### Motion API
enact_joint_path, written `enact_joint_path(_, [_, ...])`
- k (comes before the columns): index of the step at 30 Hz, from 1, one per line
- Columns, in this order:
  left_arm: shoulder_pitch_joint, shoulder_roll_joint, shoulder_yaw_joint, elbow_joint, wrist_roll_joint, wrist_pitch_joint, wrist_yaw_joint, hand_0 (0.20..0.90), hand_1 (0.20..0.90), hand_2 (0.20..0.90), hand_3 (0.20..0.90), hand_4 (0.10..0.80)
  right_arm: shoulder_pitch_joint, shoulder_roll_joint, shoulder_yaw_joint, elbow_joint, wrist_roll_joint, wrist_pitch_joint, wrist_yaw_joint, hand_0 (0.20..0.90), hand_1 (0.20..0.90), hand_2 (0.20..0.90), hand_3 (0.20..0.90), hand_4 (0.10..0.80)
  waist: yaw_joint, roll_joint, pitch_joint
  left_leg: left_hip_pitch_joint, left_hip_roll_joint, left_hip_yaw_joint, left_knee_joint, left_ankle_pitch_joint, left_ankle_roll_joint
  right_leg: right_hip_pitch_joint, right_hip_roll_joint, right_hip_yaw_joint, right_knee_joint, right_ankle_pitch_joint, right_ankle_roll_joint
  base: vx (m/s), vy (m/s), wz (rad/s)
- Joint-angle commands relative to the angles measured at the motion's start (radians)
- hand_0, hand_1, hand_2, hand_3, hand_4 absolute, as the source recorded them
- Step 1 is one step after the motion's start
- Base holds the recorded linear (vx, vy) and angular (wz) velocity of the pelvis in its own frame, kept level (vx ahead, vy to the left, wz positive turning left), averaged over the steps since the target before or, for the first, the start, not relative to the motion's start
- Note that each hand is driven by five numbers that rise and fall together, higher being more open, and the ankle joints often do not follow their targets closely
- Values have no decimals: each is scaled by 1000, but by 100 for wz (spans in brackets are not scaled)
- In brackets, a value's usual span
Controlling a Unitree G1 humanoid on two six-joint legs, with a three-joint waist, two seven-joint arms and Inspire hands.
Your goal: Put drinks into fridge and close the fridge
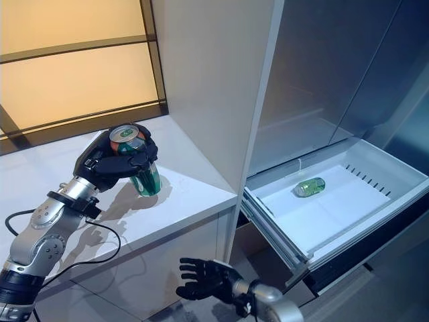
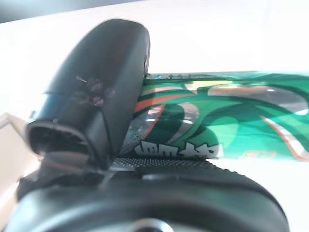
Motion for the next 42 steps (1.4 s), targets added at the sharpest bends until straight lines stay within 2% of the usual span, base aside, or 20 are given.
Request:
enact_joint_path(1, [-250, 87, 54, -61, -86, -215, -6, 300, 300, 300, 200, 100, -204, -65, -108, -192, 282, 55, 118, 900, 900, 900, 900, 800, -20, -16, -45, 73, -53, 144, 4, -157, 62, 10, 59, 94, -2, -79, -40, -10, 0, -9])
enact_joint_path(3, [-259, 112, 51, -45, -114, -220, -24, 300, 300, 300, 200, 100, -271, -102, -148, -242, 445, 83, 86, 900, 900, 900, 900, 800, -22, -20, -50, 74, -52, 152, 4, -159, 61, 10, 60, 97, -2, -78, -39, -6, 0, -10])
enact_joint_path(5, [-269, 127, 52, -32, -146, -215, -40, 300, 300, 300, 200, 100, -314, -121, -173, -257, 520, 69, 49, 900, 900, 900, 900, 800, -23, -22, -56, 75, -51, 158, 4, -160, 62, 9, 60, 100, -2, -76, -38, -5, -2, -10])
enact_joint_path(10, [-295, 153, 60, -18, -176, -203, -61, 300, 300, 300, 200, 100, -396, -173, -242, -308, 487, -71, -65, 900, 900, 900, 900, 800, -30, -23, -68, 74, -48, 173, 4, -164, 66, 2, 60, 111, -2, -73, -37, -9, 2, -10])
enact_joint_path(16, [-319, 145, 50, -28, -160, -175, -95, 300, 300, 300, 200, 100, -439, -156, -273, -306, 489, -111, -152, 900, 900, 900, 900, 800, -34, -22, -74, 79, -46, 185, 4, -170, 70, 2, 63, 123, -2, -72, -38, 0, 6, -17])
enact_joint_path(21, [-359, 113, -5, -59, -142, -141, -97, 300, 300, 300, 200, 100, -463, -117, -234, -296, 465, -106, -221, 900, 900, 900, 900, 800, -33, -23, -76, 82, -46, 187, 4, -172, 72, 3, 63, 126, -2, -72, -36, 6, 0, -7])
enact_joint_path(24, [-401, 112, -65, -82, -120, -117, -87, 300, 300, 300, 200, 100, -500, -117, -188, -304, 493, -100, -252, 900, 900, 900, 900, 800, -32, -24, -77, 80, -45, 188, 4, -172, 72, 2, 64, 127, -2, -71, -36, 0, 0, 0])
enact_joint_path(31, [-457, 111, -148, -82, -147, -104, -95, 300, 300, 300, 200, 100, -576, -110, -99, -307, 489, -105, -300, 900, 900, 900, 900, 800, -27, -27, -74, 79, -48, 184, 4, -171, 72, 1, 62, 123, -2, -69, -35, 0, 0, 0])
enact_joint_path(36, [-489, 83, -211, -99, -155, -97, -87, 300, 300, 300, 200, 100, -609, -87, -23, -296, 522, -76, -319, 900, 900, 900, 900, 800, -24, -28, -76, 78, -50, 182, 4, -170, 74, 0, 62, 122, -2, -68, -35, 0, 0, 0])
enact_joint_path(42, [-513, 69, -269, -103, -162, -84, -86, 300, 300, 300, 200, 100, -654, -66, 40, -283, 584, -88, -345, 900, 900, 900, 900, 800, -19, -28, -78, 78, -50, 184, 4, -169, 75, 1, 61, 121, -2, -66, -34, 0, 0, 0])
